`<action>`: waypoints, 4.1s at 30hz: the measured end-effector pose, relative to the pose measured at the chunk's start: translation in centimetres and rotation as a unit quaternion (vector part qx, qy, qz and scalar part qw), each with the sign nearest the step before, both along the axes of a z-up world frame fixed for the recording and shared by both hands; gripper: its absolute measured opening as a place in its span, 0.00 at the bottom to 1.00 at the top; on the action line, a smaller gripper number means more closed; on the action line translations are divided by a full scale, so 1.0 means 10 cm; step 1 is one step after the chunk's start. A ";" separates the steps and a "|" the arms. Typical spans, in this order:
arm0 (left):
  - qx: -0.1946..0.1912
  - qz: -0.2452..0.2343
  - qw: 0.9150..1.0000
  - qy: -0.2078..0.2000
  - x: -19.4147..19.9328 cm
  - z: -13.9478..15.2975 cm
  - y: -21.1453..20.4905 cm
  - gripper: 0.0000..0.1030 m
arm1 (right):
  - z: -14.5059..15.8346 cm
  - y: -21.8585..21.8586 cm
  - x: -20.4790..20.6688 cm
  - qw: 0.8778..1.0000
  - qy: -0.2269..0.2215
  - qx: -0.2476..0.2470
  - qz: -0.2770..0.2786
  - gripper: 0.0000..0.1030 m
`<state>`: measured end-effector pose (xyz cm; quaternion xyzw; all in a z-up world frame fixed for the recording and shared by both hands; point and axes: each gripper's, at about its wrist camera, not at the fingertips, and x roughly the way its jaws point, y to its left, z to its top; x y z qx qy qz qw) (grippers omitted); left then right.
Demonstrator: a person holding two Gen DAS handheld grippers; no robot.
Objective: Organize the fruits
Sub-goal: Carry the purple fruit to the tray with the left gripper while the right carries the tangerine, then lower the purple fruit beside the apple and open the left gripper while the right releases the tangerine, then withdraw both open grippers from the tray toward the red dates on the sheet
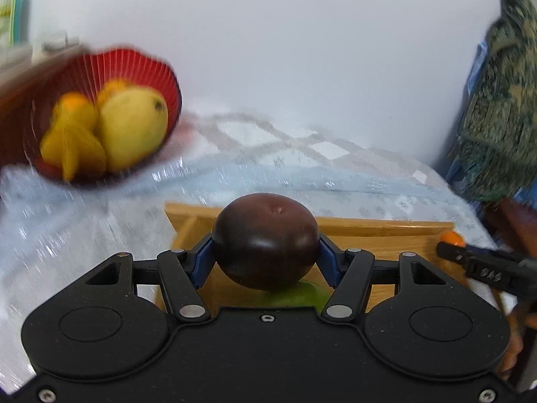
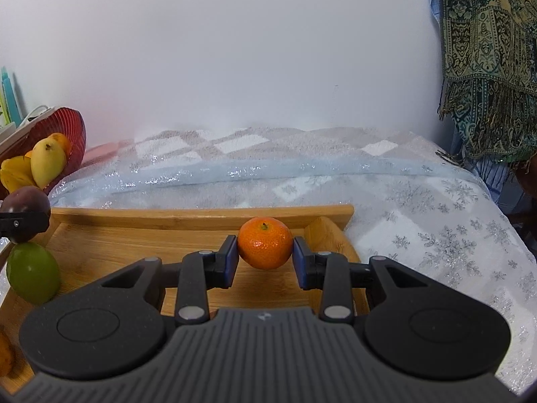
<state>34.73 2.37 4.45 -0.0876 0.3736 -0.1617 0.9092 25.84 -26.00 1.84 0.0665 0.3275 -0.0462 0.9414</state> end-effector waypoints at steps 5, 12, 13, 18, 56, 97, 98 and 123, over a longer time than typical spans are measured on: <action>-0.006 -0.009 0.999 0.033 0.03 -0.11 0.01 0.58 | -0.03 -0.01 0.02 1.000 0.001 0.006 -0.006 0.38; 0.026 -0.009 0.999 0.018 -0.02 -0.11 -0.10 0.59 | -0.06 0.00 0.05 1.000 0.015 0.010 0.000 0.38; 0.027 -0.009 0.999 0.019 -0.02 -0.10 -0.10 0.59 | -0.07 0.01 0.06 1.000 0.017 0.013 0.001 0.38; 0.018 -0.008 0.999 0.029 0.01 -0.11 -0.08 0.59 | -0.09 0.02 0.07 1.000 0.025 0.019 0.002 0.38; 0.070 -0.023 0.997 -0.031 -0.21 0.05 -0.15 0.95 | 0.10 0.16 -0.21 0.999 -0.046 -0.015 -0.008 0.73; 0.068 -0.044 0.992 -0.094 -1.61 0.44 -0.19 1.00 | 0.48 0.50 -1.59 0.982 -0.182 -0.045 0.025 0.89; 0.068 -0.044 0.992 -0.093 -1.67 0.43 -0.18 1.00 | 0.46 0.51 -1.63 0.982 -0.180 -0.045 0.027 0.89; 0.089 -0.051 0.993 -0.049 -2.63 0.04 -0.07 1.00 | -0.08 0.96 -2.72 0.990 -0.118 -0.030 0.066 0.89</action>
